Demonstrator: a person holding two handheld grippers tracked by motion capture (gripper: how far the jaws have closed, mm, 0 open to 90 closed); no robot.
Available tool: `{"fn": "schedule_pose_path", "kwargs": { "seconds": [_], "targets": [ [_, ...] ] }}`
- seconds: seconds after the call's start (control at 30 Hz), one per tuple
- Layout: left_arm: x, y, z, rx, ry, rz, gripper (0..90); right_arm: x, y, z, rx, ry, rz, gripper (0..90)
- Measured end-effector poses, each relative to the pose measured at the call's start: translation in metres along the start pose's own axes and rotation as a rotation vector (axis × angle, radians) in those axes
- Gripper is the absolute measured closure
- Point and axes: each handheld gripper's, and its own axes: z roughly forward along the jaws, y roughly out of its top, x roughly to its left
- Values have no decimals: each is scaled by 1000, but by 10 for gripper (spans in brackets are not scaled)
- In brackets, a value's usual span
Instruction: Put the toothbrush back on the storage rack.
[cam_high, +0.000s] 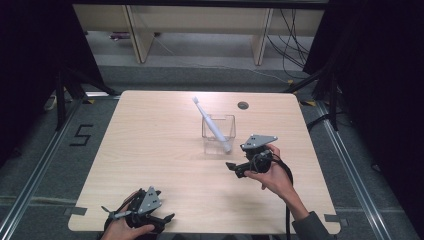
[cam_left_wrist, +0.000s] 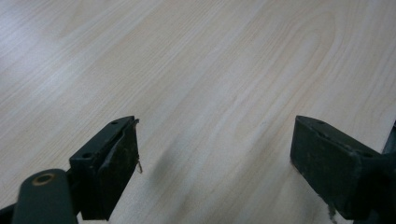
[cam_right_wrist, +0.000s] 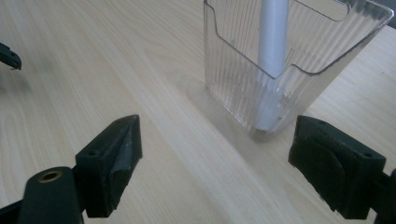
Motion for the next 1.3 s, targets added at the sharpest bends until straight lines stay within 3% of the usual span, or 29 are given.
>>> {"fn": "schedule_pose_path", "kwargs": {
  "seconds": [0.03, 0.13, 0.17, 0.4, 0.5, 0.53, 0.57, 0.8, 0.97, 1.03, 1.13, 1.3],
  "targets": [
    [0, 0, 0, -3, 3, -3, 150, 2, -2, -1, 3, -4, 22, 175],
    [-1, 0, 0, -8, 1, -9, 151, 0, -7, -1, 4, -7, -7, 175],
    [-1, 0, 0, -6, -2, -6, 150, 3, -9, -1, 12, -5, 13, 175],
    [-2, -1, 0, -6, 4, -15, 150, 3, -16, -1, 17, -2, 7, 175],
    [0, 0, 0, -3, 6, -4, 151, 5, -20, -2, 19, 3, 36, 176],
    [-2, 0, 1, -13, 2, -14, 150, 3, -21, -1, 10, 7, -5, 176],
    [-2, 0, 1, -10, 3, -16, 151, 6, -24, -2, 23, 5, 33, 177],
    [-1, -1, 0, -16, 3, -21, 151, 8, -34, -4, 27, 18, 20, 177],
    [-2, -1, 0, -7, 7, -17, 151, 12, -41, -4, 40, 16, 40, 177],
    [-2, -1, 0, -11, 4, -19, 150, 12, -42, -4, 38, 35, 23, 177],
    [-2, -1, 0, -8, 6, -18, 151, 14, -46, -5, 42, 19, 23, 177],
    [-1, -1, 0, -2, 7, -7, 151, 18, -51, -5, 51, 26, 58, 174]
  ]
}}
